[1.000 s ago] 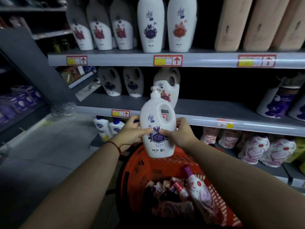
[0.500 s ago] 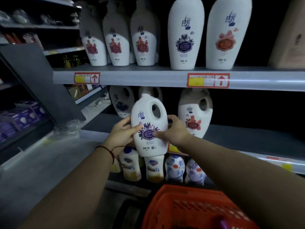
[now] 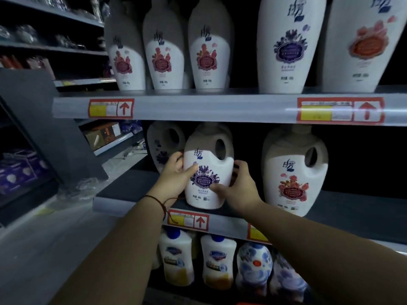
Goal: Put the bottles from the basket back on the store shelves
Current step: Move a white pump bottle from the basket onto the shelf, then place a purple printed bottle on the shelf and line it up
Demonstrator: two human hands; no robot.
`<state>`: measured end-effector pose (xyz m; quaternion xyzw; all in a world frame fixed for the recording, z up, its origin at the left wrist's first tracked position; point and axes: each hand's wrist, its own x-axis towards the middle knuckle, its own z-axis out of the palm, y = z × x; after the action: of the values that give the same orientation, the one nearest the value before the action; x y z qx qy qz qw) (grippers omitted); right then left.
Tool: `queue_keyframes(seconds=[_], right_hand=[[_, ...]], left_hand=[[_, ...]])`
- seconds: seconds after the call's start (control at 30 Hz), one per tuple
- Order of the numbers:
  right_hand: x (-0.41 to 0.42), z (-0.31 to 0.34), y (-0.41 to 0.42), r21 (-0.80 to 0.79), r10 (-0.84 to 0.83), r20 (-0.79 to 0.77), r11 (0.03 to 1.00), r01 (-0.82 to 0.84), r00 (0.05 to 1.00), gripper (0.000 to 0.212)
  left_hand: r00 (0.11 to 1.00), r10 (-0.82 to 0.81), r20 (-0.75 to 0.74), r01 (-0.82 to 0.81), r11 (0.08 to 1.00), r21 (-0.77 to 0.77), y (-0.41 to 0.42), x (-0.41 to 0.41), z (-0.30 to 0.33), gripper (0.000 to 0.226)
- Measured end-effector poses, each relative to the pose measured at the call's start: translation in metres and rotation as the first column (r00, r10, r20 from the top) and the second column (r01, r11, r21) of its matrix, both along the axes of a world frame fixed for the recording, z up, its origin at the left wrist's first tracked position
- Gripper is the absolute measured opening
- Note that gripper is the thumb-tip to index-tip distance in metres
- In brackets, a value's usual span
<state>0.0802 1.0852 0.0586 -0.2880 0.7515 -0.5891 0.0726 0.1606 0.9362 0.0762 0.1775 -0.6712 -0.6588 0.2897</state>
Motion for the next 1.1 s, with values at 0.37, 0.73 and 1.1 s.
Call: queue_keyframes(seconds=[0.37,0.73,1.1], right_hand=[[0.0,-0.013,0.001,0.109,0.008,-0.125,0.994,0.006,0.992,0.081],[0.03,-0.01,0.061,0.405,0.076,-0.342,0.911,0.074,0.937,0.059],[0.083,-0.02,0.24,0.775,0.312,-0.379,0.621,0.115,0.871,0.046]], left_hand=[[0.999,0.019,0.035,-0.018,0.999,-0.038,0.009,0.006,-0.03,0.058],[0.794,0.557,0.244,-0.102,0.518,-0.849,0.084,0.046,-0.03,0.05],[0.759,0.412,0.505,0.417,0.289,-0.862,0.249,0.093,-0.04,0.041]])
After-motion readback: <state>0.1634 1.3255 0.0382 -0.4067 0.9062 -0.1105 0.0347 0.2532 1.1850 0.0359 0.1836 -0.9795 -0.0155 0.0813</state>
